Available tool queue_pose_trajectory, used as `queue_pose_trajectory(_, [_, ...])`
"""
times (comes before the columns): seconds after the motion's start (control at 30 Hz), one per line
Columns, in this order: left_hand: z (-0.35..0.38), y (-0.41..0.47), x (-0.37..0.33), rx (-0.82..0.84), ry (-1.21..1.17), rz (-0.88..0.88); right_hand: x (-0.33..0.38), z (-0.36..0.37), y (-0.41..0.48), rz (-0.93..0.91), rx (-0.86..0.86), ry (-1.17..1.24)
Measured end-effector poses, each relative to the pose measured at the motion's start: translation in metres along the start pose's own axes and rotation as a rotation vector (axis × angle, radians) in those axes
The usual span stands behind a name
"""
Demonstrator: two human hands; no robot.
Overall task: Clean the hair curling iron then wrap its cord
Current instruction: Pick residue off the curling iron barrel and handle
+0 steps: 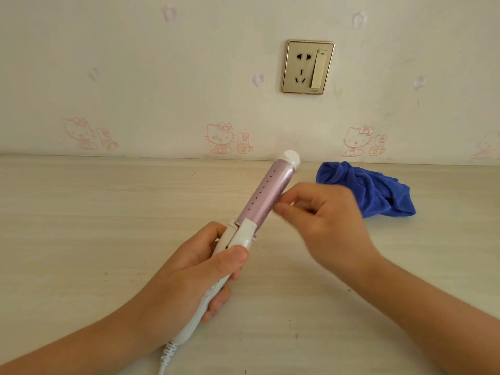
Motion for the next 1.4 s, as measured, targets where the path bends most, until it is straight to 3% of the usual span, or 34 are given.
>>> queue_pose_trajectory(0.1, [0.001, -0.001, 0.0, 0.019, -0.005, -0.01, -0.004, -0.009, 0.004, 0.047, -0.062, 0.047])
queue_pose_trajectory(0.27, [-0.001, 0.0, -0.001, -0.011, -0.028, -0.001, 0.011, 0.025, -0.021, -0.085, 0.137, -0.038])
queue_pose_trajectory(0.47, [0.002, 0.0, 0.0, 0.015, -0.003, -0.008, -0.009, -0.018, 0.011, 0.057, -0.119, 0.038])
queue_pose_trajectory(0.63, [-0.002, -0.001, -0.001, -0.015, -0.019, -0.006, 0.009, 0.021, -0.018, -0.097, 0.142, -0.042])
queue_pose_trajectory(0.83, [0.002, 0.0, -0.001, 0.0, -0.007, -0.008, -0.01, -0.019, 0.01, 0.055, -0.108, 0.038])
queue_pose_trajectory(0.97, [0.0, -0.001, -0.001, -0.024, -0.025, -0.003, 0.01, 0.018, -0.017, -0.114, 0.141, -0.048])
queue_pose_trajectory(1.03, [-0.001, -0.001, -0.002, -0.032, -0.037, -0.011, 0.013, 0.023, -0.019, -0.147, 0.178, -0.068])
queue_pose_trajectory(1.23, [0.002, -0.001, -0.001, 0.009, -0.012, -0.017, -0.005, -0.015, 0.008, 0.043, -0.057, 0.031])
queue_pose_trajectory(1.4, [-0.001, -0.002, -0.002, -0.024, -0.049, -0.02, 0.015, 0.023, -0.023, -0.13, 0.191, -0.06])
Point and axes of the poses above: each hand's wrist, its own y-axis towards the middle knuckle, its own z-axis out of the palm, x = y × z, the point moved 5 cm from there along y, towards the middle knuckle, and after that the axes turned 4 degrees about -x, right-handed, at the moved point
